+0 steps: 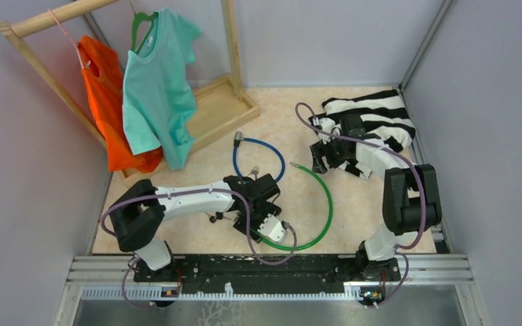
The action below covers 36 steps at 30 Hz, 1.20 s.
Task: Lock with the key
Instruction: Adjust the lock at the center of the board, then pick up the lock from the center of the board.
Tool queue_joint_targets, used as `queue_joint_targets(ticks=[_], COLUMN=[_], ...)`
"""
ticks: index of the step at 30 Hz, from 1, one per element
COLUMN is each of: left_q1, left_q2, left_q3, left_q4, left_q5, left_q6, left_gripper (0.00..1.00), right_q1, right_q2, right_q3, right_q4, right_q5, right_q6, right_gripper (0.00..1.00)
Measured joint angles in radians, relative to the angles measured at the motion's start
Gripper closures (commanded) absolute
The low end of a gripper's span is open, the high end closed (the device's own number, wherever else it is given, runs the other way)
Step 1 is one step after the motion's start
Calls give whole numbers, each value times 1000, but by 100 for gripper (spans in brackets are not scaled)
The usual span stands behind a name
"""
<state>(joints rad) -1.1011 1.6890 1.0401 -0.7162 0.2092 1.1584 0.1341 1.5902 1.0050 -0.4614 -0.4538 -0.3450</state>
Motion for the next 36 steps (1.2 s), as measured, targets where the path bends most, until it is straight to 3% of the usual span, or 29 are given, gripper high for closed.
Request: queue_joint_targets(ticks=[10,15,21,28,36], left_q1=[238,326,361,362,362], left_q2=[-251,-329,-318,-181,-97], left_q3=[-68,-127,-153,-125,-10], left_q4=[64,89,129,116,110], left_q5=[165,243,282,292,319], left_q6=[-100,-143,-223,-346,-521], left_gripper=[13,12,14,14,15], right_q1=[144,183,184,88,-100], right_q2=[132,160,159,84,-145], right_q3=[39,51,50,-13,-108], right_q4=[16,32,42,18,-49], right_q5=[120,173,245,304,318], right_q6=[-74,-99,-81,-16,27], right_gripper=[47,71,99,100,100])
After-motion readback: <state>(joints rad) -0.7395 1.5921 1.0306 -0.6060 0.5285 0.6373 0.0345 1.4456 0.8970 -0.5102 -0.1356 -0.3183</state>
